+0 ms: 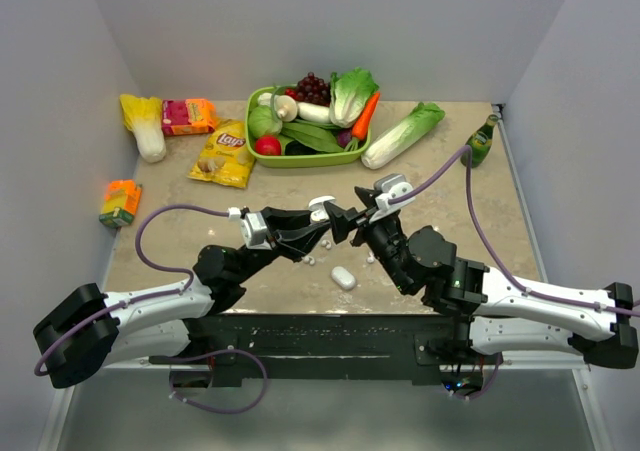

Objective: Insert the wireless bluetooth earbuds into the charging case
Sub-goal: Insert the right earbud into the right side groove of the charging case, then adjust the right earbud in the right side groove of the charging case.

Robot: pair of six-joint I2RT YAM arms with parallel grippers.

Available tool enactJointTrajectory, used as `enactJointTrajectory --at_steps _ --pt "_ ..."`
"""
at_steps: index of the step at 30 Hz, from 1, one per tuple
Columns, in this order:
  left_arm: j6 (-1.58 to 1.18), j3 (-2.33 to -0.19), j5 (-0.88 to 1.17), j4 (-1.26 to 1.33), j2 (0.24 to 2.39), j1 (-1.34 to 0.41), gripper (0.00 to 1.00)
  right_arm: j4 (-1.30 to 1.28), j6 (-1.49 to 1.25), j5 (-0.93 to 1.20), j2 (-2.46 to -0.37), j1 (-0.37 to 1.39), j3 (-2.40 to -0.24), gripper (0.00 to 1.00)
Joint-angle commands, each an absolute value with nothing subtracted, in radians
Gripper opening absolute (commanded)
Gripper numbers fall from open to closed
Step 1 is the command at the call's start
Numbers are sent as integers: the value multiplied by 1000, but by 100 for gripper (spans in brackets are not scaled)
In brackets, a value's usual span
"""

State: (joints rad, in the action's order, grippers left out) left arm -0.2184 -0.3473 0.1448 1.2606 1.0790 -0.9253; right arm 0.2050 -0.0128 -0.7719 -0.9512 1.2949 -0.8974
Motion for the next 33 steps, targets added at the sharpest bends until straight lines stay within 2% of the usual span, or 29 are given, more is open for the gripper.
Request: enactJointTrajectory --at_steps 1,20,26,33 --pt "-227 -351 138 1447 1063 -931 0 209 -25 -819 -928 1293 -922 66" --pt "-221 -351 132 1442 1058 -933 0 213 -34 -821 -900 1292 -911 67" --pt "-216 -325 114 1446 1051 -931 0 304 -52 -836 -793 1292 -850 68" --pt "-210 -258 156 1534 980 -930 0 48 -191 -913 -862 1247 -916 67"
